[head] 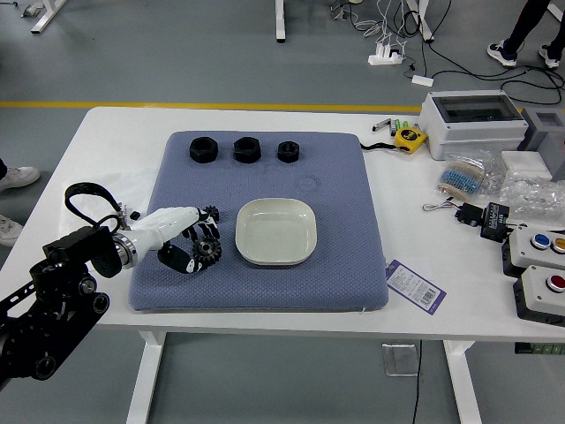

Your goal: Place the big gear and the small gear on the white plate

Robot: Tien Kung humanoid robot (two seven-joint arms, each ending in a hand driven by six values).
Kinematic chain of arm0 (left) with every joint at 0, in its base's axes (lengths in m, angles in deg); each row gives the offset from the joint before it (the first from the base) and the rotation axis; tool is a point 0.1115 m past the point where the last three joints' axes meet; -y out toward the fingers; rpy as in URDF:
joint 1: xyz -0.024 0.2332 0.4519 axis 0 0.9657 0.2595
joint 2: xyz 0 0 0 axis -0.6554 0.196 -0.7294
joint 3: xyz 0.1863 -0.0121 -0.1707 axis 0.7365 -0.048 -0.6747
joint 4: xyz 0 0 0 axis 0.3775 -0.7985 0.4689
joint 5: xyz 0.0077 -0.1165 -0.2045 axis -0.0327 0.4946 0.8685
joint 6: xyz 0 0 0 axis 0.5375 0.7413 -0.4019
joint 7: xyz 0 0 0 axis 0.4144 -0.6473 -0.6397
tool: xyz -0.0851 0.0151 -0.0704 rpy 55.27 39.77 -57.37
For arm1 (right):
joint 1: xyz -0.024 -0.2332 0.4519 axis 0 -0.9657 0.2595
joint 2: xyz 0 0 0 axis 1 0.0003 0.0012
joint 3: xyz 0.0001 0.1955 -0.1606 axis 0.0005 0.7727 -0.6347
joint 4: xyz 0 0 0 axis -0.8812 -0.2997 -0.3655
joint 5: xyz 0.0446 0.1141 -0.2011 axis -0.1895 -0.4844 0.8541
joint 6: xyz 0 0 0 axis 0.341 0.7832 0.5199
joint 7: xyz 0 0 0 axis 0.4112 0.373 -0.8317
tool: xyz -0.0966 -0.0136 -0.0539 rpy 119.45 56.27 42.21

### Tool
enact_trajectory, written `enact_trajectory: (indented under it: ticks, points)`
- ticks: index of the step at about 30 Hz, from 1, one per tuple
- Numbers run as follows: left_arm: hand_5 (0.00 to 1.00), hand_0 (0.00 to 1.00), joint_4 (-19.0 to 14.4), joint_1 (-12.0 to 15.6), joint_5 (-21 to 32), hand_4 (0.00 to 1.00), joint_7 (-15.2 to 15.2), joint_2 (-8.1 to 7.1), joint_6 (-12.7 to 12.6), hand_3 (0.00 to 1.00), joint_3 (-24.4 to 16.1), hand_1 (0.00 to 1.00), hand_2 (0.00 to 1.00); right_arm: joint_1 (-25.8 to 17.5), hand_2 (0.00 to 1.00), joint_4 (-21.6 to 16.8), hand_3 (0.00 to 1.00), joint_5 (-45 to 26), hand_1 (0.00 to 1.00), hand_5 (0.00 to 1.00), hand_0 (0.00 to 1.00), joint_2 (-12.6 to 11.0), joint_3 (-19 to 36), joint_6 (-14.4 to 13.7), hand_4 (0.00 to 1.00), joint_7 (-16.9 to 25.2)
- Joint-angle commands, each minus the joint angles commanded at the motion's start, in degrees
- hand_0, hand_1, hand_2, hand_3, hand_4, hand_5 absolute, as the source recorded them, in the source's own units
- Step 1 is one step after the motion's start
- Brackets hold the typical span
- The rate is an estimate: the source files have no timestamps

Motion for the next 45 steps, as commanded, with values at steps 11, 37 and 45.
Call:
enact_trajectory:
  ticks: [11,37,45]
  points:
    - [0.002,0.467,-1.4,0.4,1.2,0.731,0.3,-0.24,-0.1,0.585,-1.8,0.500,0.548,0.1,0.736,0.0,0.585,-0.4,0.656,0.716,0.681,0.0,-0.2,0.0,0.798,0.1]
    - [0.002,0.461,8.7,-14.1,7.0,0.717,-6.1,8.50,-12.4,0.590,14.4,0.515,0.556,1.3,0.736,-0.2,0.585,0.9,0.659,0.717,0.681,-0.3,0.6,-0.4,0.798,-0.4]
    - [0.030,0.524,13.4,-16.9,4.3,0.811,-3.7,10.33,-10.9,0.605,16.1,0.572,0.613,1.6,0.736,-0.2,0.585,1.4,0.659,0.717,0.681,-0.4,0.8,-0.4,0.799,-0.6]
